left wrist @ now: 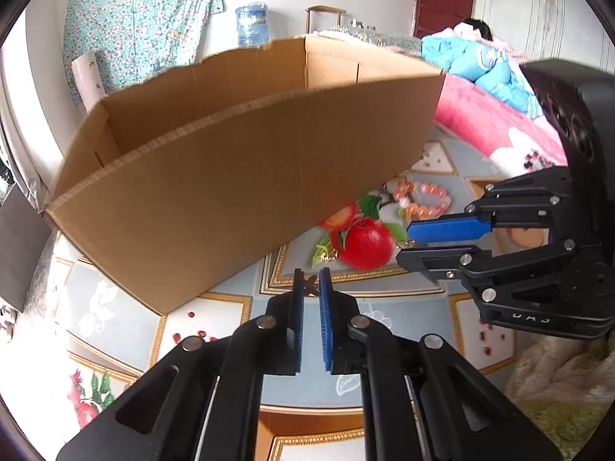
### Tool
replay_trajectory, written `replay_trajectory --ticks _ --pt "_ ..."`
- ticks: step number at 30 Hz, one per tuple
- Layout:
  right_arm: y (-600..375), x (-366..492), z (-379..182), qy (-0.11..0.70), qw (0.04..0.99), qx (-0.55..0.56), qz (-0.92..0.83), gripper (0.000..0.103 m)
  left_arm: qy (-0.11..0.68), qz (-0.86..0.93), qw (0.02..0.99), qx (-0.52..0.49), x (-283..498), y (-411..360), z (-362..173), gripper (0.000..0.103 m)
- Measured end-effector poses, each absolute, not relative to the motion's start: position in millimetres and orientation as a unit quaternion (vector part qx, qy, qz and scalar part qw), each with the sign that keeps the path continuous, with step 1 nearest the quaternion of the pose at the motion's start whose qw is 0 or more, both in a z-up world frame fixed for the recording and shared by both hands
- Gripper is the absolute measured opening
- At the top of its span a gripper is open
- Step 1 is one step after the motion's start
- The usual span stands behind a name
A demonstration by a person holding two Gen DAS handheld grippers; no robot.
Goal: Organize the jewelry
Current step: 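Carry the butterfly earring over the box with the right gripper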
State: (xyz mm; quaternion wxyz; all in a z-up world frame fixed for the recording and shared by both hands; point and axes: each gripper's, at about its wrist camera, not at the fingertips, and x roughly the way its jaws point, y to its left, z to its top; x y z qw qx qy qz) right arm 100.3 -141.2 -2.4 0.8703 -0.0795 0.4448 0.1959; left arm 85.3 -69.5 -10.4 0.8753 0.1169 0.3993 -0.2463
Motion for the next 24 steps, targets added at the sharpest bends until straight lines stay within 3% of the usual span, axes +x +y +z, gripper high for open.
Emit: replay_trajectory --ticks 14,18,24 --pt "-144 84 101 0.311 0.919 -0.071 0.230 0.018 0.292 -0.308 0.905 0.007 84 -36 97 0.007" --pt "-151 113 109 0.293 0.928 -0.061 0.222 0.018 0.316 -0.280 0.907 -0.003 120 -43 91 0.007" --pt "-162 191 108 0.345 0.906 0.003 0.243 0.018 0.375 -0.265 0.887 -0.038 177 -51 73 0.007"
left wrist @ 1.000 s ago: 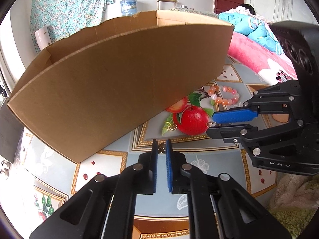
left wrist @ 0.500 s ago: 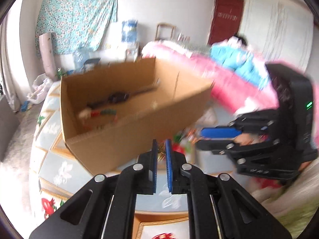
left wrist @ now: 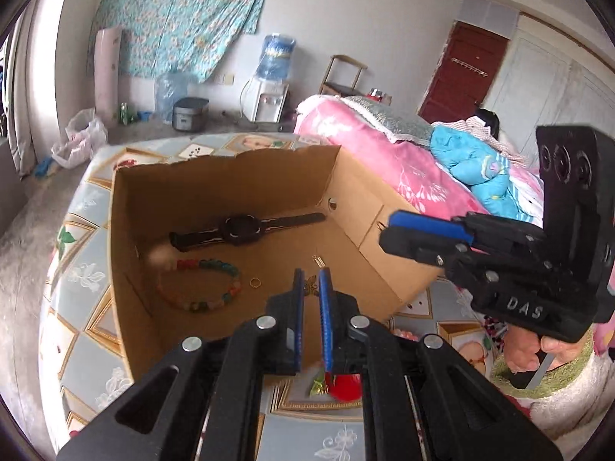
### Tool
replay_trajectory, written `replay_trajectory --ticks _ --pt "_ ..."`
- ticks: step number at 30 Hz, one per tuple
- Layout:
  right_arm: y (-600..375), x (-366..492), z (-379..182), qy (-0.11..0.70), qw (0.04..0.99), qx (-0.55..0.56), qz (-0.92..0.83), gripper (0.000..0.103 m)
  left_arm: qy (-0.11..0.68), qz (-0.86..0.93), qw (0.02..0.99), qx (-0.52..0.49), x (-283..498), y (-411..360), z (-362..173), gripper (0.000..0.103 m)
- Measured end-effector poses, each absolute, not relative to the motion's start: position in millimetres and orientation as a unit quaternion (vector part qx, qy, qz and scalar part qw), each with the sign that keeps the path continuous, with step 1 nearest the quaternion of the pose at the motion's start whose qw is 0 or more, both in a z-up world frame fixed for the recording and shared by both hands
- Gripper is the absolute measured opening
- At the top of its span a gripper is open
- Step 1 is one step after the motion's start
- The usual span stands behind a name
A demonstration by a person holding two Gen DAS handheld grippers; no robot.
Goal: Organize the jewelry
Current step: 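Carry the butterfly earring over the box with the right gripper, then open the right gripper to release the earring into the box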
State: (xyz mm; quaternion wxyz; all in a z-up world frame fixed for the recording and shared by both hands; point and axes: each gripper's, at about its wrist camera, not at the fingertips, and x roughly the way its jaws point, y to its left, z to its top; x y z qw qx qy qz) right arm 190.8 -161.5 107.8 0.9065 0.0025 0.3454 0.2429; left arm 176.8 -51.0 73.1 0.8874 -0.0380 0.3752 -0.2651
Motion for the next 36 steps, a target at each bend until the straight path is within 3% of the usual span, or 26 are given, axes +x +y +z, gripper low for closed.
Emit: replay_trajectory --ticks 5,9,11,17,23,26,29,34,36 --pt "-161 239 101 0.377 0.896 0.022 0.232 0.019 0.414 -0.247 0.875 -0.047 211 -59 60 0.008" --pt "-170 243 103 0.367 0.904 0.044 0.217 0.027 0.437 -0.238 0.864 -0.076 223 -56 54 0.014" --pt "-177 241 105 0.358 0.906 0.059 0.217 0.028 0.430 -0.238 0.867 -0.084 219 -51 54 0.018" --pt "-200 226 114 0.337 0.916 0.076 0.203 0.029 0.410 -0.228 0.877 -0.103 210 -29 63 0.018" --pt "-223 201 118 0.325 0.920 0.101 0.195 0.034 0.384 -0.221 0.890 -0.104 189 -14 80 0.018" --pt "-233 179 119 0.319 0.922 0.104 0.192 0.041 0.367 -0.229 0.897 -0.091 168 -8 88 0.019" --pt "-242 155 120 0.314 0.926 0.102 0.183 0.048 0.355 -0.235 0.902 -0.077 146 -3 92 0.027" --pt "-261 117 113 0.318 0.928 0.108 0.164 0.055 0.350 -0.221 0.909 -0.046 106 9 91 0.060" --pt "-265 108 105 0.330 0.923 0.114 0.160 0.061 0.357 -0.208 0.910 -0.035 93 13 87 0.068"
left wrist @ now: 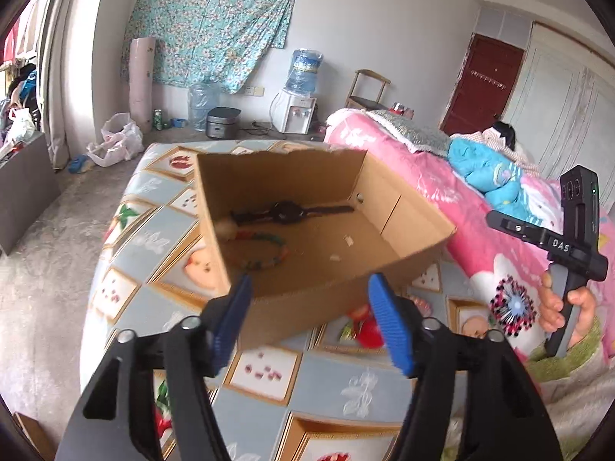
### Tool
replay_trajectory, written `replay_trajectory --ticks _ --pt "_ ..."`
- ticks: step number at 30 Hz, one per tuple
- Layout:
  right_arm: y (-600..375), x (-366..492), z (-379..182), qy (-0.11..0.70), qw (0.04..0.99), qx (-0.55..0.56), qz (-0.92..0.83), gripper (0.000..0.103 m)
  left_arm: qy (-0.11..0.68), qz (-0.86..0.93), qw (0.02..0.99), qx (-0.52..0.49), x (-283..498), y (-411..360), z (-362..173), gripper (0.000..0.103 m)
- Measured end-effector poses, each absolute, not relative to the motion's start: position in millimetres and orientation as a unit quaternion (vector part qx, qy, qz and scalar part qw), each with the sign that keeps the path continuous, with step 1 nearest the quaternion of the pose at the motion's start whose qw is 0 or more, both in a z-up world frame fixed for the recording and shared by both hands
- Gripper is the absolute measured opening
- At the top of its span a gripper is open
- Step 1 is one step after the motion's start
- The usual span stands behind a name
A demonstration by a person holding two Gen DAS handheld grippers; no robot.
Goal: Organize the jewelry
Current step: 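Open the right gripper to release the earring into the box, then move the right gripper to the pink-orange bead bracelet on the table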
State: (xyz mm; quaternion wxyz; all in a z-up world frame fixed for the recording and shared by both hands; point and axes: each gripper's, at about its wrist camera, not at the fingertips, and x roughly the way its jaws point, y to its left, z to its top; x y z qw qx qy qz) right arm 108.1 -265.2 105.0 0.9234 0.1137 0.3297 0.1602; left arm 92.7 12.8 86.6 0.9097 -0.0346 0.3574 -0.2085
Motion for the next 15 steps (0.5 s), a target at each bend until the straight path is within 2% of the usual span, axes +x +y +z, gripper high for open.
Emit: replay_trajectory --ticks 2,4,7,15 --pt "-266 102 92 0.351 0.916 0.118 0.156 0.063 0.372 -0.203 0.905 -0.030 84 14 80 0.074" --pt "-262 99 77 0.373 0.907 0.121 0.153 0.070 0.394 -0.195 0.898 -0.023 80 11 69 0.081" --pt "-249 99 54 0.410 0.897 0.095 0.134 0.078 0.436 -0.177 0.883 0.001 81 -3 45 0.086" --pt "-211 106 -4 0.514 0.852 0.005 0.096 0.085 0.543 -0.108 0.832 0.043 98 -31 -32 0.086"
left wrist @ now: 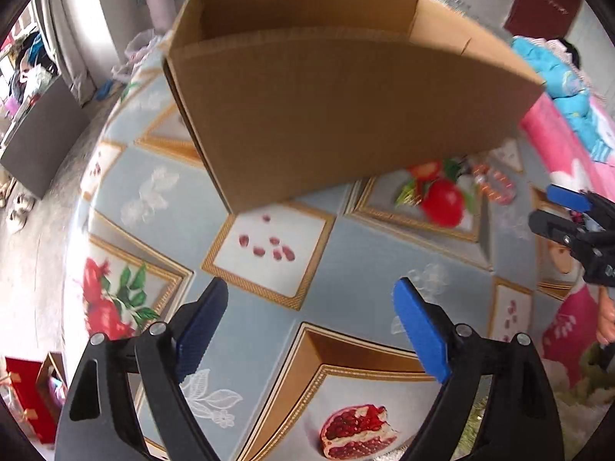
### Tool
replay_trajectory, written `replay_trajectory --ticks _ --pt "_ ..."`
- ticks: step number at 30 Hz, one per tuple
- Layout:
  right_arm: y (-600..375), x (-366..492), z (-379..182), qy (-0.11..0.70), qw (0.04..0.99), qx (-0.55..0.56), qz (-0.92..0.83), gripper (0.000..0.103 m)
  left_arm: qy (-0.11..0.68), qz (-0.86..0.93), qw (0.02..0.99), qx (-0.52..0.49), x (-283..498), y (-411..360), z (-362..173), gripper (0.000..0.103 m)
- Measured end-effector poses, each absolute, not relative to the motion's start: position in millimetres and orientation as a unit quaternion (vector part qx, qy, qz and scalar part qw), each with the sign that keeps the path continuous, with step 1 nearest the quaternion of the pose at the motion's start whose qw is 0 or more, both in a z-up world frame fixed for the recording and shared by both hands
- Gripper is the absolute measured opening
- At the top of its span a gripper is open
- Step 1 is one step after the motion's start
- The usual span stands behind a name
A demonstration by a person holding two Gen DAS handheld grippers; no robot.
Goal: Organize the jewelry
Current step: 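Move the right gripper to the pink-orange bead bracelet on the table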
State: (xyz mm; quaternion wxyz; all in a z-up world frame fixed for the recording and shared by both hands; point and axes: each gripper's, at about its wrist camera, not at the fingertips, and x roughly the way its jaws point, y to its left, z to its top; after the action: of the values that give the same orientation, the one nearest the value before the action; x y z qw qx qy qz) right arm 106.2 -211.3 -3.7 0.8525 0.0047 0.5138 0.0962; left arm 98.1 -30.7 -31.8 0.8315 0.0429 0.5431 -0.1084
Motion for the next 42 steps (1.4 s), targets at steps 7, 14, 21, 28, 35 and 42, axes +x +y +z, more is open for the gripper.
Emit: replay_trajectory --ticks 7,14,21,28,35,42 --pt "-211 111 -27 0.550 0.832 0.007 0.072 0.090 0.544 -0.070 0.834 0.052 103 -33 -48 0.091" --pt "-200 108 -34 0.549 0.834 -0.044 0.048 0.095 0.539 -0.067 0.838 0.052 102 -37 -52 0.097" --pt "-195 107 -33 0.552 0.831 -0.042 0.053 0.095 0.535 -0.062 0.841 0.048 103 -36 -51 0.097" --pt "-198 105 -30 0.539 0.839 -0.041 0.056 0.095 0.532 -0.060 0.843 0.047 106 -36 -48 0.098" --pt "-201 94 -19 0.524 0.848 -0.061 0.056 0.095 0.526 -0.060 0.847 0.047 106 -37 -48 0.098" --pt "-192 96 15 0.452 0.883 -0.036 0.122 0.094 0.520 -0.060 0.851 0.046 102 -36 -51 0.098"
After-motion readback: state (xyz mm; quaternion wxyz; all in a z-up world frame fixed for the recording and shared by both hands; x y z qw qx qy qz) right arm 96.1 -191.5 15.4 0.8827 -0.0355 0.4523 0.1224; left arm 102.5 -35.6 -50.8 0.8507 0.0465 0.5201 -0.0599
